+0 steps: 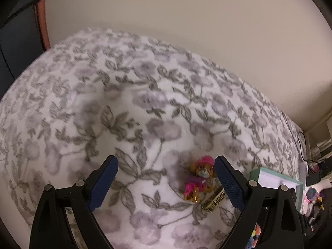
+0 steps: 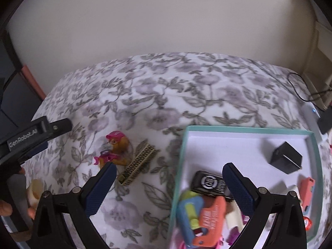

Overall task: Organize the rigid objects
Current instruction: 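Move both tools back toward the toy dog figure and gold hair clip, then grasp the pink-helmeted toy dog with the left gripper while the right grasps the gold hair clip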

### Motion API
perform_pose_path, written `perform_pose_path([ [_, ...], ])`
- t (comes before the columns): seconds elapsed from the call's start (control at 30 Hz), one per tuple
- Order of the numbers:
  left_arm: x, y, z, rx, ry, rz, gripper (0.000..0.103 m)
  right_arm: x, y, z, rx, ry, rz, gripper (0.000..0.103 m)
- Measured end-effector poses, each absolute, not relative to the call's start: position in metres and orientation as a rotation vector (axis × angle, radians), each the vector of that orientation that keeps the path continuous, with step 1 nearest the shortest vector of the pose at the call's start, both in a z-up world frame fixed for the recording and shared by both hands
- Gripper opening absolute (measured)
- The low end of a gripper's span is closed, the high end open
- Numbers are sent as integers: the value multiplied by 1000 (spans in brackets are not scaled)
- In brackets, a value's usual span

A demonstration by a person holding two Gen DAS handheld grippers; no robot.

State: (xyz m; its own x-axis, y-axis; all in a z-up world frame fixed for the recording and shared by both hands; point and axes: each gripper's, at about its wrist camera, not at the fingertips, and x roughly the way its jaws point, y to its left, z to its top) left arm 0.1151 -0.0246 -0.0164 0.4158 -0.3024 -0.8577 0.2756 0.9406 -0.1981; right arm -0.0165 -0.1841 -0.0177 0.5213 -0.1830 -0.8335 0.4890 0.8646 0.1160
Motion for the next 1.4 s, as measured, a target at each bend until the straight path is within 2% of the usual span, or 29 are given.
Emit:
perform_pose_path([
  [0.33,123,-54,-57,11,1238,-425,94,-7,-197,-33,391,981,-428,103],
  [0.87,119,-85,-94,145,1292,-427,94,-2,-221,-43,424,995,-471,103],
  [1.03,117,-87,-93,157,1295,-449,81,-1,-223,-43,433,986,-469,103],
  [1.13,116,-88,-90,146,1300,-477,69,0,-223,-43,435,981,-468,103],
  [1.3,113,-97,-89,139,1313,-535,42,2,-223,-43,426,980,-458,103],
  [1.4,113,-101,-91,147,1321,-544,39,4,-221,-41,415,975,-445,103],
])
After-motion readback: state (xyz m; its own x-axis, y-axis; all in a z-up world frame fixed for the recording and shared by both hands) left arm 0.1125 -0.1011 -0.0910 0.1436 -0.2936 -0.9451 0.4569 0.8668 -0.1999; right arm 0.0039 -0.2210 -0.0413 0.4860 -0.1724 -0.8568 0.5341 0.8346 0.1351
